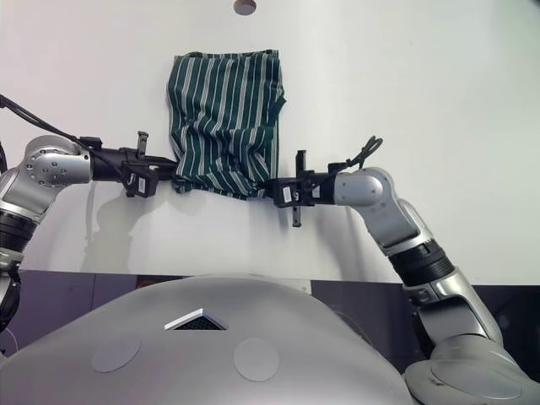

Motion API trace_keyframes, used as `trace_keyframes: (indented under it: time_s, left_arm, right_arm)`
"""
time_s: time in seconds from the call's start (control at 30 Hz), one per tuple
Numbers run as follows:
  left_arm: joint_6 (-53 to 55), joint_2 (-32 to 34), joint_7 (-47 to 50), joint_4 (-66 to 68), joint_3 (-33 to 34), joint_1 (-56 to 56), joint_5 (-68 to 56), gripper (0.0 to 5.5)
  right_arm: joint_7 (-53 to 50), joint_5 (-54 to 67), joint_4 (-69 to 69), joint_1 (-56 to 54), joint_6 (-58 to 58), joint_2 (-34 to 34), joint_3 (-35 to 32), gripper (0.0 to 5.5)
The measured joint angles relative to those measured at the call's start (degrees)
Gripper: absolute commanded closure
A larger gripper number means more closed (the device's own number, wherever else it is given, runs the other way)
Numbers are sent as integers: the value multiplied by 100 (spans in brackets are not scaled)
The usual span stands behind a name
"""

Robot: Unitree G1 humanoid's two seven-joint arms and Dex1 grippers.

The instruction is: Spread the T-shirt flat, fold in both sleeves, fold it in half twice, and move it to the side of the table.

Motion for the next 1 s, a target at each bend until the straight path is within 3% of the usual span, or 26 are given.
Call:
trace_keyframes:
  time_s: [0.17, 0.27, 0.33, 0.4, 0.53, 0.7, 0.87, 1.0]
  left_arm:
    - [2795, 791, -1052, -2022, 49, 861, -1839, 550]
    - [4999, 1262, -1022, -3378, 559, 949, -3688, 550]
    - [6216, 1056, -669, -3365, 889, 424, -4721, 550]
    - [7208, 352, -209, -2305, 1124, -497, -5164, 550]
    - [7436, -827, 543, 3, 1192, -1221, -4711, 550]
    - [7252, -1847, 1189, 2042, 1455, -2235, -4040, 550]
    - [6928, -2231, 1639, 3004, 2031, -2588, -3734, 550]
    - [6820, -2372, 1705, 3089, 2299, -2570, -3569, 478]
  right_arm:
    - [561, 1343, -968, 350, 1645, -381, -291, 548]
    - [483, 2521, -1354, 300, 2696, -354, -841, 548]
    - [225, 3272, -1275, -70, 3443, -123, -1237, 548]
    - [-246, 3993, -554, -1035, 4320, 373, -1775, 548]
    - [-843, 3468, 1918, -2793, 4656, 1062, -1772, 548]
    - [-1313, 2575, 4868, -4165, 4024, 2080, -1705, 548]
    - [-1324, 2122, 6099, -4521, 3438, 2485, -1809, 441]
    - [-1461, 1972, 6277, -4531, 2952, 2525, -2118, 439]
